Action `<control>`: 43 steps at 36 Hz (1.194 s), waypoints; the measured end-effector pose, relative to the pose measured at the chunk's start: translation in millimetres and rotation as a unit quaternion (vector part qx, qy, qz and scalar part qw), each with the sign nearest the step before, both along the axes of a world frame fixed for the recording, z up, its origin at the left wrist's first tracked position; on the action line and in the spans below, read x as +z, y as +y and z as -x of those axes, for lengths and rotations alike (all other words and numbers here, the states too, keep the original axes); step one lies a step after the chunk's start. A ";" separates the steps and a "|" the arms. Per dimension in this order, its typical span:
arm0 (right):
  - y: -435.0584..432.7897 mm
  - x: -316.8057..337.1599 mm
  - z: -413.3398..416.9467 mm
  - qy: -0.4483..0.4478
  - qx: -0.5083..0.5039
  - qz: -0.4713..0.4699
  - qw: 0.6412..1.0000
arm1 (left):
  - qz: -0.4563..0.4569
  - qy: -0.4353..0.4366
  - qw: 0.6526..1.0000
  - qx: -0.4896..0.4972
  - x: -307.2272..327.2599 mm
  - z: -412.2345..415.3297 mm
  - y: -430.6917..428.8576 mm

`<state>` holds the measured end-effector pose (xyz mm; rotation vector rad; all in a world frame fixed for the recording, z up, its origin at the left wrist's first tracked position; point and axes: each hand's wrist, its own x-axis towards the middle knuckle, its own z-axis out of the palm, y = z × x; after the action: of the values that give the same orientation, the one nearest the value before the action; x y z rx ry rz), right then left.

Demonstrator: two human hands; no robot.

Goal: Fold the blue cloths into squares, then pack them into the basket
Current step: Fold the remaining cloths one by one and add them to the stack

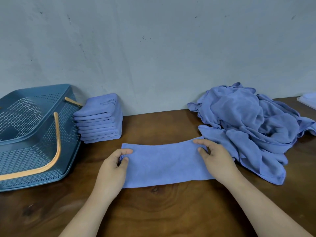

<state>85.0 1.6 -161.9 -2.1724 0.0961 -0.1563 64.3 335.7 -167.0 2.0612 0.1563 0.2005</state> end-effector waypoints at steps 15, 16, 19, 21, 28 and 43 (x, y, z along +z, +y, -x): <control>9.1 14.1 4.8 0.018 0.027 0.101 0.994 | -0.067 -0.012 0.998 0.005 17.9 7.1 -10.4; 8.2 14.0 8.7 0.007 0.031 0.093 0.995 | -0.080 -0.022 0.996 0.009 18.3 10.9 -11.6; 4.4 7.7 16.6 -0.033 0.030 0.096 0.994 | -0.140 -0.043 0.989 0.025 17.2 21.9 -19.9; 4.3 2.2 17.2 -0.044 0.031 0.117 0.992 | -0.168 -0.043 0.984 0.027 13.8 24.0 -25.2; 3.3 -1.5 6.6 -0.048 0.031 0.175 0.983 | -0.215 -0.025 0.976 0.000 11.3 11.9 -17.0; 20.2 5.8 13.0 -0.165 0.000 0.368 0.915 | -0.435 -0.096 0.895 0.024 15.4 19.5 -25.6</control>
<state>72.0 21.8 -156.1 -2.8553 -0.1891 -0.6427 44.8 310.0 -151.6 2.9099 -0.0197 0.5869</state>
